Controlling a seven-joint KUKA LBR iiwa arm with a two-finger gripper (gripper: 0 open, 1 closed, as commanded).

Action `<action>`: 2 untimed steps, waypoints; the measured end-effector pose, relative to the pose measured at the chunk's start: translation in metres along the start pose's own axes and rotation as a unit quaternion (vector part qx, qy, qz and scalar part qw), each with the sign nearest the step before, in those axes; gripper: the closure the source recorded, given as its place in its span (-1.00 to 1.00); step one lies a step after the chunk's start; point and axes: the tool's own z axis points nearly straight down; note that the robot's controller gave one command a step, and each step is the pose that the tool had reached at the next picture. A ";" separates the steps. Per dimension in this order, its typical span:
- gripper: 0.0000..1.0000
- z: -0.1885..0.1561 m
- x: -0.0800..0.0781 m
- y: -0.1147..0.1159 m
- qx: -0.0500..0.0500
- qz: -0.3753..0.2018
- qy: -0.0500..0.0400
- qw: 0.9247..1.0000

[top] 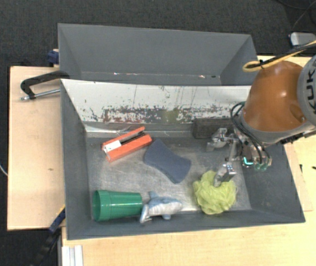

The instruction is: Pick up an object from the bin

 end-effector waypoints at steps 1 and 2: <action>-1.00 -0.003 -0.002 0.000 0.000 0.000 -0.003 1.000; 1.00 0.050 0.021 0.002 0.003 -0.235 -0.018 0.972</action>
Offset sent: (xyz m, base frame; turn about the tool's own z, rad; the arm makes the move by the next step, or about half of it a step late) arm -0.0322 -0.0011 -0.0605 -0.4756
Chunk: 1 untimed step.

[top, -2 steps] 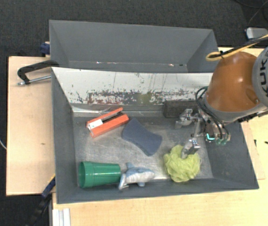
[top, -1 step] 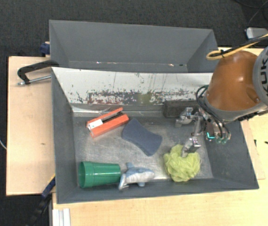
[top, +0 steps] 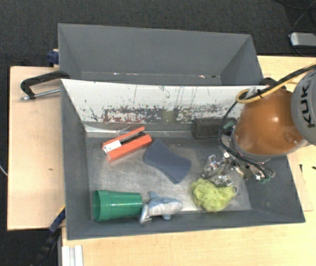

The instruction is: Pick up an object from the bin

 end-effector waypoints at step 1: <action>1.00 0.000 0.000 0.000 0.000 0.000 0.000 1.000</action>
Offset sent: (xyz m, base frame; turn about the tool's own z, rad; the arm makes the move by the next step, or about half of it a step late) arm 0.0050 -0.0129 0.0610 -0.0028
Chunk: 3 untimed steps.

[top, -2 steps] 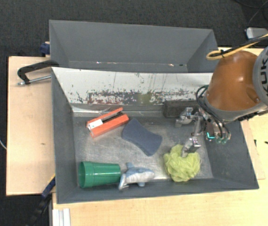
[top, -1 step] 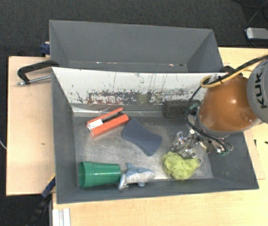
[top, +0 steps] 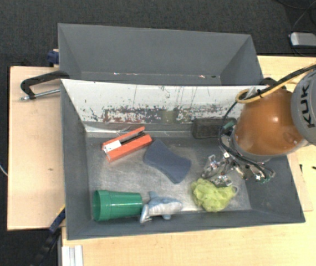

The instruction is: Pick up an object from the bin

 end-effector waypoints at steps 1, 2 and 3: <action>1.00 -0.062 -0.002 -0.015 -0.005 0.000 0.013 1.000; 1.00 -0.062 -0.002 -0.015 -0.005 0.000 0.013 1.000; 1.00 -0.097 -0.026 -0.013 -0.005 0.022 0.015 1.000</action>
Offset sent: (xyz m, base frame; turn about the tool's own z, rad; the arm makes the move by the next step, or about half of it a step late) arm 0.0000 0.0000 0.0000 0.0000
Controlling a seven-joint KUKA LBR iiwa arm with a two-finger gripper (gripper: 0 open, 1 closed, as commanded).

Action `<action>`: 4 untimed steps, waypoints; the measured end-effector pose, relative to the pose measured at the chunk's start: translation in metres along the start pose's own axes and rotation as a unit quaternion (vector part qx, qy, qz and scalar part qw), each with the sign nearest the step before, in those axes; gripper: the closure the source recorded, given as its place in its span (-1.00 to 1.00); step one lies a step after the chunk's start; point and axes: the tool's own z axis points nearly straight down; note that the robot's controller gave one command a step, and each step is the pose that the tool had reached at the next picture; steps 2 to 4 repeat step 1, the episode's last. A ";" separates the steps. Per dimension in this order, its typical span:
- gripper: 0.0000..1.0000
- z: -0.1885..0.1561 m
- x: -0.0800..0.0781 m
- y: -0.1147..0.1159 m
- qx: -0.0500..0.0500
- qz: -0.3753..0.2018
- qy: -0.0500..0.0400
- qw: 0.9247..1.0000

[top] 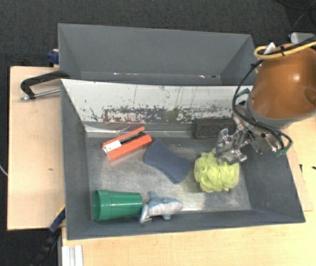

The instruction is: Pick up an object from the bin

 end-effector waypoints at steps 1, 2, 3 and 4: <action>1.00 -0.022 0.013 -0.004 0.001 0.021 -0.002 1.000; 1.00 -0.022 0.013 -0.004 0.001 0.021 -0.002 1.000; 1.00 -0.022 0.013 -0.004 0.001 0.021 -0.002 1.000; 1.00 -0.022 0.013 -0.004 0.001 0.021 -0.002 1.000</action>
Offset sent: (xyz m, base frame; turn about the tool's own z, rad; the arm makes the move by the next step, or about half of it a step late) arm -0.0005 -0.0359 0.1816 -0.0294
